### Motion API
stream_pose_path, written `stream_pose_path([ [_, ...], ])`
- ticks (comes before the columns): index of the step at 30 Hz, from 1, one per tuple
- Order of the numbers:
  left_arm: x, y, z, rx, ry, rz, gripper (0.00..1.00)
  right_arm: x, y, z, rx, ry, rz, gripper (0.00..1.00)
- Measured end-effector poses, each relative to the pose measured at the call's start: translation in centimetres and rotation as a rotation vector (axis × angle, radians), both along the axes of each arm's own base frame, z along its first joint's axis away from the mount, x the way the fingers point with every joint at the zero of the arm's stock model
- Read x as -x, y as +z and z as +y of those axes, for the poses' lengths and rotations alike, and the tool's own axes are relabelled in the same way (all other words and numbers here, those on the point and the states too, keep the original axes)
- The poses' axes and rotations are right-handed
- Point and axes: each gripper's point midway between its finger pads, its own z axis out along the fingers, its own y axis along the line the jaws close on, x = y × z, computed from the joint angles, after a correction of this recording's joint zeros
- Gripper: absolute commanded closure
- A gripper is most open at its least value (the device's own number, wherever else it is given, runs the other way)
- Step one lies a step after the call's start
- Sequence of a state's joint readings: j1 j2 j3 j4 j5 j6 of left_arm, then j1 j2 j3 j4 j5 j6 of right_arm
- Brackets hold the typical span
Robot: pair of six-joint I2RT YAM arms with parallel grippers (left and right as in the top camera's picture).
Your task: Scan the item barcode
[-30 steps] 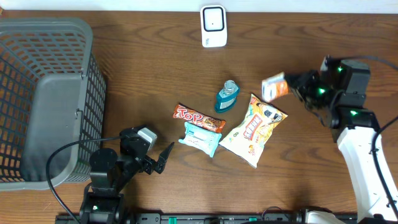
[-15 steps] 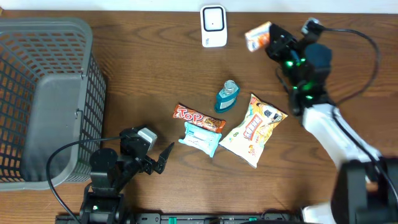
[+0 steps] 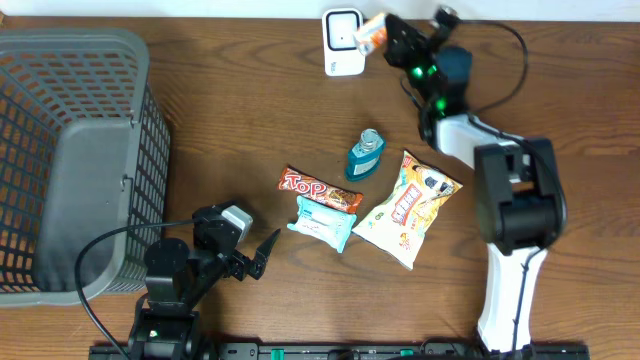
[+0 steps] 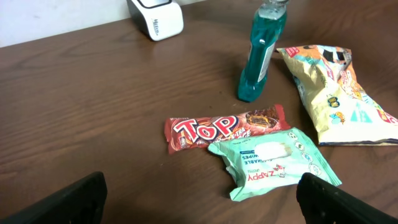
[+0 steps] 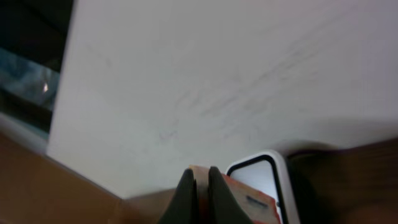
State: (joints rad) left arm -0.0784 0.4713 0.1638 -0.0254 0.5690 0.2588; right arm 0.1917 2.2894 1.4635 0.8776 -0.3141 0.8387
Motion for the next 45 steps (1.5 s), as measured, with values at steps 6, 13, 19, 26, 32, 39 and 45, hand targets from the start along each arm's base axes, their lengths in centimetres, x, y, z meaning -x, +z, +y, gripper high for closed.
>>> stream_pose_path([
  [6, 0.0, 0.0, 0.0, 0.000, 0.000, 0.000, 0.02, -3.2, -0.3, 3.7, 0.007, 0.057, 0.013, 0.99],
  [13, 0.0, 0.0, 0.0, 0.000, 0.000, 0.000, 0.02, -4.1, -2.0, 7.4, 0.018, 0.113, -0.002, 0.99],
  [19, 0.0, 0.0, 0.0, 0.000, 0.000, 0.000, 0.02, -4.3, -5.7, 7.1, 0.103, 0.117, 0.041, 0.99],
  [26, 0.0, 0.0, 0.0, 0.000, 0.000, 0.000, 0.02, -4.5, -6.0, 6.3, 0.193, 0.127, 0.035, 0.99],
  [32, 0.0, 0.0, 0.0, 0.000, 0.000, 0.000, 0.02, -3.4, -3.5, 2.9, 0.359, 0.110, 0.175, 0.99],
  [39, 0.0, -0.1, 0.0, -0.001, 0.001, 0.003, 0.02, 0.0, 6.5, -9.5, 0.618, -0.261, 0.297, 0.99],
  [45, 0.0, -0.1, 0.0, 0.000, 0.000, 0.003, 0.02, 6.6, 13.6, -25.2, 0.850, -0.813, 0.461, 0.99],
])
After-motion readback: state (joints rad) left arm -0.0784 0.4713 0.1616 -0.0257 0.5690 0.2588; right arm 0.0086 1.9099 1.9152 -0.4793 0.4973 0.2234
